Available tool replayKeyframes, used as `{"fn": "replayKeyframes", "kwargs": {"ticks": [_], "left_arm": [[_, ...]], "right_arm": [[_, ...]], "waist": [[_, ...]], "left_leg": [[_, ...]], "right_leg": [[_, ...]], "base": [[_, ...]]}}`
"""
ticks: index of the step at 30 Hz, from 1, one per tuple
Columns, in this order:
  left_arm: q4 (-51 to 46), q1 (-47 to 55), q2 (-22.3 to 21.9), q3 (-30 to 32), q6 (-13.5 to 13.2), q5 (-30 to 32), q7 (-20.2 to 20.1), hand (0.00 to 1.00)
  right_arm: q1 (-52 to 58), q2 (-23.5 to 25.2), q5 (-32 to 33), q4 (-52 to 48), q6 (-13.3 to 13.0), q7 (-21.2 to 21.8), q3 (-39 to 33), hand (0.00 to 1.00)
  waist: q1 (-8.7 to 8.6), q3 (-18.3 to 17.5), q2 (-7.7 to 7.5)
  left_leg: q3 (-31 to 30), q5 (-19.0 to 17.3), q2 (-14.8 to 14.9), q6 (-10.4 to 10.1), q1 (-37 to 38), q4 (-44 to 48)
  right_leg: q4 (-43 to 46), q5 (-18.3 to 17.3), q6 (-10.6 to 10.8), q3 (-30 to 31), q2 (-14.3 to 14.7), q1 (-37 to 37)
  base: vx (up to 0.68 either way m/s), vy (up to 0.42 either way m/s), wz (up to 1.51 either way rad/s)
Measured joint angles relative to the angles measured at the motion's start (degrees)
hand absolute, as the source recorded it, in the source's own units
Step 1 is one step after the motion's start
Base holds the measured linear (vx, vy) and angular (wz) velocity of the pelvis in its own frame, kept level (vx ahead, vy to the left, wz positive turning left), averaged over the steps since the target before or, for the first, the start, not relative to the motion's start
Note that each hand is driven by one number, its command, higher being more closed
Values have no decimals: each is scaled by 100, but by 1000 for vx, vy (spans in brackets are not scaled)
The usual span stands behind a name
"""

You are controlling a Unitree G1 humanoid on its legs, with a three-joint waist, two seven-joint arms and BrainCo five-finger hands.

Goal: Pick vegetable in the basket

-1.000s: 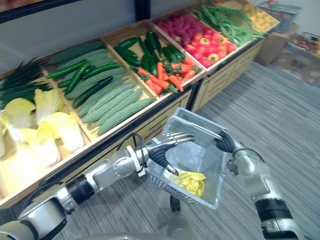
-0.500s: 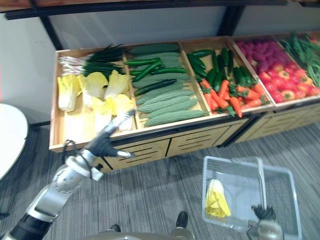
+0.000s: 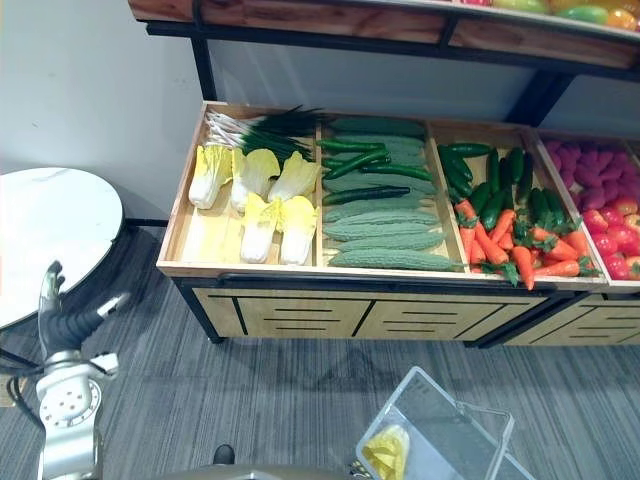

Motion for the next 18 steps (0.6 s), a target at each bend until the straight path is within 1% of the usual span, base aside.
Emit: {"fn": "replayKeyframes", "kwargs": {"ticks": [1,2,3,5,6,7,8,9,10,11,13,16,18], "left_arm": [[392,39,-25,140,31,-17,40,0],[905,33,-28,280,71,-30,99,0],[1157,32,-30,358,105,-30,102,0],[2169,60,-29,561,227,-31,105,0],[2414,66,-29,601,229,-30,103,0],[2951,66,-24,690,227,-29,89,0],[3272,61,-17,735,233,-30,79,0],[3839,57,-17,853,253,-44,20,0],[4409,53,2,949,268,-222,-70,0],[4684,53,7,990,270,-262,-90,0],[5526,57,7,1106,282,-484,-240,0],[5929,47,-1,1078,361,-483,-417,0],[5972,49,8,1037,367,-483,-433,0]], "right_arm": [[15,75,11,-63,-8,-12,120,100],[42,179,12,-252,-4,-30,162,100],[48,217,12,-340,-5,-40,208,100],[158,322,11,-687,-8,-45,458,100],[164,340,11,-736,-11,-46,532,100],[133,366,12,-785,-11,-48,627,100],[128,387,13,-821,-11,-52,670,100],[122,444,14,-864,-19,-64,700,100],[108,482,15,-854,-18,-104,742,100],[99,495,16,-843,-18,-121,750,100],[-27,490,17,-658,-20,-174,775,100],[-180,475,15,-445,-30,-238,835,100],[-220,456,12,-399,-32,-252,951,100]], "waist": [[-6,-33,3],[-13,-66,20],[-12,-66,28],[-16,-125,63],[-15,-128,68],[-15,-130,77],[-16,-133,85],[-18,-138,91],[-25,-138,93],[-33,-137,94],[-114,-137,95],[-159,-136,96],[-159,-135,100]], "left_leg": [[-35,-2,0,6,13,-46],[-52,-1,-2,1,47,-77],[-54,2,-1,1,69,-83],[-56,0,-1,0,120,-160],[-55,0,-1,0,122,-166],[-51,0,0,0,126,-170],[-48,0,-1,-1,128,-174],[-41,0,-4,-1,142,-196],[-31,0,-9,-1,184,-250],[-31,0,-10,-1,187,-250],[-49,-16,-18,-15,192,-249],[-46,-1,-16,-27,231,-216],[-36,-7,-14,-32,270,-216]], "right_leg": [[0,-15,3,-44,-2,36],[-1,-60,-63,-77,0,61],[-2,-61,-63,-90,0,88],[-48,-106,-41,-160,1,163],[-53,-108,-39,-171,2,169],[-60,-110,-37,-175,3,172],[-66,-110,-37,-175,3,172],[-85,-111,-36,-172,6,175],[-115,-111,-36,-166,15,193],[-142,-111,-36,-166,21,210],[-191,-116,-28,-153,31,231],[-198,-113,-29,-116,45,221],[-196,-89,10,-85,49,231]], "base": [[-28,-6,13],[-28,-6,14],[-17,-5,9],[-28,-9,8],[-9,-9,5],[0,0,0],[0,0,0],[20,-9,-3],[30,-10,-3],[46,-11,-1],[71,-10,1],[107,-11,-4],[69,-9,-10]]}}
